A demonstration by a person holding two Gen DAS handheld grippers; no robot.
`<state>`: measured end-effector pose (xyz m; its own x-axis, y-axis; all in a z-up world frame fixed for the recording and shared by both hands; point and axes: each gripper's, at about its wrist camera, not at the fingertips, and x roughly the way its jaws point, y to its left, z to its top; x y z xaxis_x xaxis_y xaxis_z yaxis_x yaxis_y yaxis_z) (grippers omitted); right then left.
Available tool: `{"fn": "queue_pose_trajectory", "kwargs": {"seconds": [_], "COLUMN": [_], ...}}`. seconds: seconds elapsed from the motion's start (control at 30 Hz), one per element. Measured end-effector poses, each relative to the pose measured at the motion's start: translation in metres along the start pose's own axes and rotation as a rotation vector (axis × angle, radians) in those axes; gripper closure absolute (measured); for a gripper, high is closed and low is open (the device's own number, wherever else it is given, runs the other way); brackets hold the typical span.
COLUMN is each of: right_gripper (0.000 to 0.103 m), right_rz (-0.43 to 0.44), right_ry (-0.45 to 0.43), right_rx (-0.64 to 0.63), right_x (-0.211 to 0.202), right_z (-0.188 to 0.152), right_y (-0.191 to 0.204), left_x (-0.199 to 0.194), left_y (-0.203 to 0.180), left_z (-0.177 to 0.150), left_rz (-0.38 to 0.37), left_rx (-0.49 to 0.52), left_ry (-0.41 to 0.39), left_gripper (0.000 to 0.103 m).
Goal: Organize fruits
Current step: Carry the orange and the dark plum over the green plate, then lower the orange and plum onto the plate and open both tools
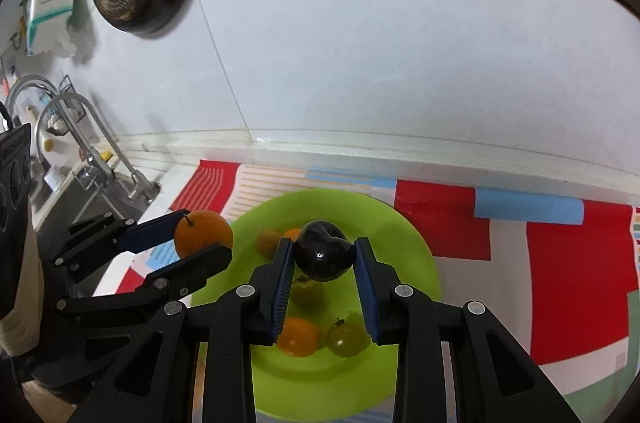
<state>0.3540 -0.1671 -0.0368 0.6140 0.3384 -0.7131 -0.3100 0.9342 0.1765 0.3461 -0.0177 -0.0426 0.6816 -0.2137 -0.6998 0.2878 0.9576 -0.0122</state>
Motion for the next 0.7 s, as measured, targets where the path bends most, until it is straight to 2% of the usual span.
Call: {"fn": "queue_pose_trajectory", "kwargs": {"seconds": [0.57,0.7], "right_gripper": [0.072,0.071], "right_rz": [0.007,-0.002], "right_ry": [0.073,0.075], "right_rx": [0.017,0.024], "right_x": [0.043,0.045], "right_z": [-0.001,-0.001], "right_y": [-0.012,-0.014], "left_x": [0.033,0.03], "left_y": [0.007,0.008], "left_z": [-0.002,0.0], "left_rz": [-0.01,0.01], "left_rx": [-0.02,-0.019], "left_ry": [0.061,0.038], "left_gripper": [0.062,0.051]}}
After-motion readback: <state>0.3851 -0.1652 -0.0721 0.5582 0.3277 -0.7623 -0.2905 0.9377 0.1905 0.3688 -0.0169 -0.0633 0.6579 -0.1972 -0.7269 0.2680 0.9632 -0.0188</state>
